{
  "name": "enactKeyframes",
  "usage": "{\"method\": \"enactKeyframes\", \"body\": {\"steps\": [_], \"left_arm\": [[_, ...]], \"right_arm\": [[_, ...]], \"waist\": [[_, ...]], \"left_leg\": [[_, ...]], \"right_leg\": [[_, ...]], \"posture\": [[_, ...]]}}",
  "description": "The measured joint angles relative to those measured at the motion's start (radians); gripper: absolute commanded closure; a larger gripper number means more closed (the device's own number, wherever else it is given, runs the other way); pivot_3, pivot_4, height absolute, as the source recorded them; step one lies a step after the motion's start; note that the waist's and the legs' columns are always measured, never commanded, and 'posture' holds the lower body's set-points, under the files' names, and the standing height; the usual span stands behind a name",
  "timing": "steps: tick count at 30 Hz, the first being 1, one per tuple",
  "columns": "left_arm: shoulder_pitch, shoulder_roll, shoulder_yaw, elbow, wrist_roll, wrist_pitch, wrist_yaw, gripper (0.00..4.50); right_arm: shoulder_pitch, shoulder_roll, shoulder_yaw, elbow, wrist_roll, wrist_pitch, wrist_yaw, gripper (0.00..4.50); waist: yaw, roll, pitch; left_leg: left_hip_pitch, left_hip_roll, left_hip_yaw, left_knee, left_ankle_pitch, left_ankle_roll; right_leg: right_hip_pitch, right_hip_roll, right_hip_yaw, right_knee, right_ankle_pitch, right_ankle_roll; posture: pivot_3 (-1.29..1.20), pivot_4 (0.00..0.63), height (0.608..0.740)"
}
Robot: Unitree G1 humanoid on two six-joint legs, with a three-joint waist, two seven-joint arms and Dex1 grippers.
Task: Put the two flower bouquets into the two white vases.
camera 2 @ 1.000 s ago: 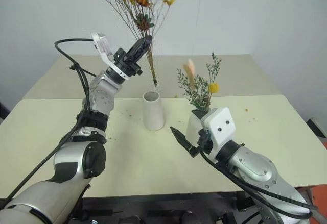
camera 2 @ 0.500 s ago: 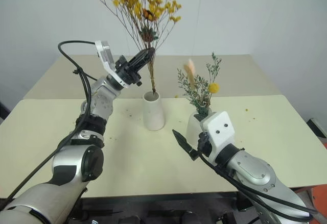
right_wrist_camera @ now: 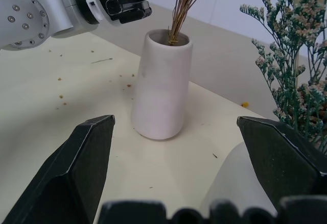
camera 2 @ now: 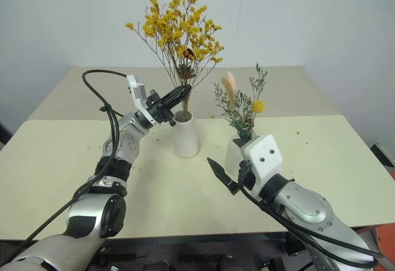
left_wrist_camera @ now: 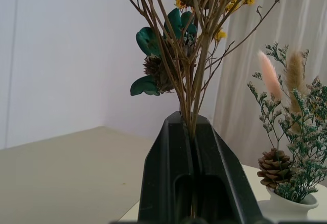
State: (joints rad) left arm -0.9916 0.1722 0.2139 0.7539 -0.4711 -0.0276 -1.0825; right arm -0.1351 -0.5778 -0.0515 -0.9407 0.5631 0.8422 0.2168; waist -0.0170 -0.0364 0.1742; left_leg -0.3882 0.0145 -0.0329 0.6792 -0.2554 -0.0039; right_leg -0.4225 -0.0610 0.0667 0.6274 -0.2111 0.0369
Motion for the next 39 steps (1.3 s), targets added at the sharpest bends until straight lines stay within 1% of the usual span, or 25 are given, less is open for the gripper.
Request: {"method": "enactKeyframes", "body": {"steps": [8,13,14,15,20,23,24,27,32,35,39], "left_arm": [[0.08,0.002,-0.021,-0.022,0.021,-0.036,-0.011,4.49],[0.099,0.001,-0.023,-0.049,0.02,-0.041,-0.008,4.49],[0.101,0.0,-0.023,-0.052,0.02,-0.041,-0.006,4.01],[0.101,0.0,-0.023,-0.055,0.02,-0.042,-0.004,3.86],[0.12,0.002,-0.021,-0.128,0.003,-0.045,-0.013,2.24],[0.162,0.022,-0.024,-0.198,-0.003,-0.038,-0.03,1.28],[0.172,0.027,-0.025,-0.215,-0.004,-0.035,-0.033,1.08],[0.219,0.051,-0.037,-0.297,-0.004,-0.014,-0.029,0.03],[0.278,0.071,-0.039,-0.336,0.032,-0.002,0.091,0.03],[0.307,0.109,-0.043,-0.369,0.035,0.027,0.084,0.03],[0.344,0.163,-0.077,-0.416,0.039,0.041,0.044,0.03]], "right_arm": [[0.001,0.0,0.0,0.0,0.001,0.0,0.001,0.0],[0.001,0.0,0.0,0.001,0.0,0.0,0.001,0.0],[0.001,0.0,0.0,0.003,0.0,0.0,0.001,0.0],[0.001,0.0,0.0,0.006,0.0,0.0,0.002,0.0],[-0.001,-0.001,0.008,0.016,-0.003,0.0,0.02,0.0],[-0.002,-0.001,0.011,0.02,-0.012,0.0,0.024,0.0],[-0.002,-0.001,0.011,0.021,-0.014,0.0,0.026,0.0],[-0.003,0.0,0.016,0.023,-0.03,-0.002,0.033,0.0],[-0.008,0.008,0.035,0.04,-0.041,-0.006,0.042,0.0],[-0.009,0.01,0.038,0.047,-0.05,-0.009,0.047,0.0],[-0.01,0.01,0.041,0.056,-0.074,-0.024,0.062,0.0]], "waist": [[0.0,0.0,0.0],[0.0,0.0,0.0],[0.0,0.0,0.0],[0.0,0.0,0.0],[-0.001,0.0,0.0],[-0.004,0.0,0.0],[-0.003,0.0,0.0],[-0.001,0.0,0.0],[0.001,0.0,0.0],[-0.001,0.0,0.0],[0.0,0.0,0.0]], "left_leg": [[0.0,0.0,0.0,0.0,0.0,0.0],[0.0,0.0,0.0,0.0,0.0,0.0],[0.0,0.0,0.0,0.0,0.0,0.0],[0.0,0.0,0.0,0.0,0.0,0.0],[0.0,0.0,0.0,0.0,0.0,0.0],[0.001,0.0,0.0,0.0,0.0,0.0],[0.001,0.0,0.0,0.0,0.0,0.0],[0.001,0.0,0.0,0.0,0.0,0.0],[0.002,0.0,0.0,0.0,0.0,0.0],[0.002,0.0,0.0,0.0,0.0,0.0],[0.002,0.001,0.0,0.0,0.0,0.0]], "right_leg": [[0.0,0.0,0.0,0.0,0.0,0.0],[0.0,0.0,0.0,0.0,0.0,0.0],[0.0,0.0,0.0,0.0,0.0,0.0],[0.0,0.0,0.0,0.0,0.0,0.0],[0.0,0.0,0.0,0.0,0.0,0.0],[0.0,0.0,0.0,0.001,0.0,0.0],[0.0,0.0,0.0,0.001,0.0,0.0],[0.0,0.0,0.0,0.0,0.0,0.0],[0.001,0.0,0.0,0.001,0.0,0.0],[0.0,0.0,0.0,0.001,0.0,0.0],[0.0,0.0,0.0,0.001,0.0,0.0]], "posture": [[0.0,0.15,0.74],[0.0,0.15,0.74],[0.0,0.15,0.74],[0.0,0.15,0.74],[0.0,0.15,0.74],[0.0,0.15,0.74],[0.0,0.15,0.74],[0.0,0.15,0.74],[0.0,0.15,0.74],[0.0,0.15,0.74],[0.0,0.15,0.74]]}}
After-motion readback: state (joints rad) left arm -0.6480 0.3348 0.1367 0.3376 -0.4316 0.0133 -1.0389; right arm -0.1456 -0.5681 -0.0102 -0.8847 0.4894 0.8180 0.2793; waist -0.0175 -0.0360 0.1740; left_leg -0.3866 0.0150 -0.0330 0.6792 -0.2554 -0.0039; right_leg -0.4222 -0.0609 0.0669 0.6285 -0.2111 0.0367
